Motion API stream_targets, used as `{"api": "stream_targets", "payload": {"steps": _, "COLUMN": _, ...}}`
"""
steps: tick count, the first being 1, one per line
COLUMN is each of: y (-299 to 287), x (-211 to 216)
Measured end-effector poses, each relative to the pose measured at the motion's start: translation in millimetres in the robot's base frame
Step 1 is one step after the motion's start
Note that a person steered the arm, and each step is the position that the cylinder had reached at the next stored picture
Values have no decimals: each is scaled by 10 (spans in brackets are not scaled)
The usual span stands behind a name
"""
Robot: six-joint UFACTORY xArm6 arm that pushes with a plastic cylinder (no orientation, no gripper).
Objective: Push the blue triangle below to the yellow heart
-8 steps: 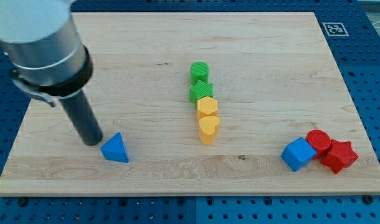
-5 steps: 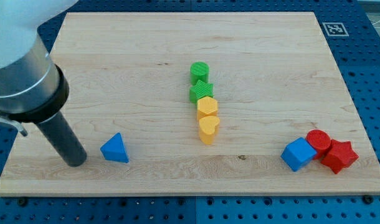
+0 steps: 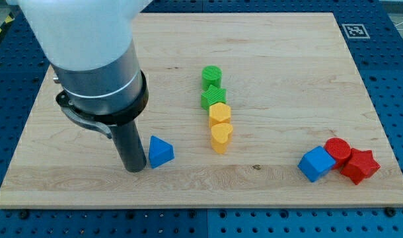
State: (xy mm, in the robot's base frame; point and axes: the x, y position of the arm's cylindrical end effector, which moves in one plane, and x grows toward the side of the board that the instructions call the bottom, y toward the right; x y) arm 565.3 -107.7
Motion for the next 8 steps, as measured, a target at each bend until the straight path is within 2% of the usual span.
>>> {"api": "stream_targets", "payload": {"steps": 1, "y": 0, "x": -206}}
{"api": "stream_targets", "payload": {"steps": 2, "y": 59, "x": -236}}
{"api": "stream_targets", "payload": {"steps": 3, "y": 492, "x": -183}}
{"api": "stream_targets", "payload": {"steps": 5, "y": 668, "x": -146}}
{"api": "stream_targets", "payload": {"steps": 6, "y": 1004, "x": -53}}
{"api": "stream_targets", "payload": {"steps": 8, "y": 667, "x": 108}}
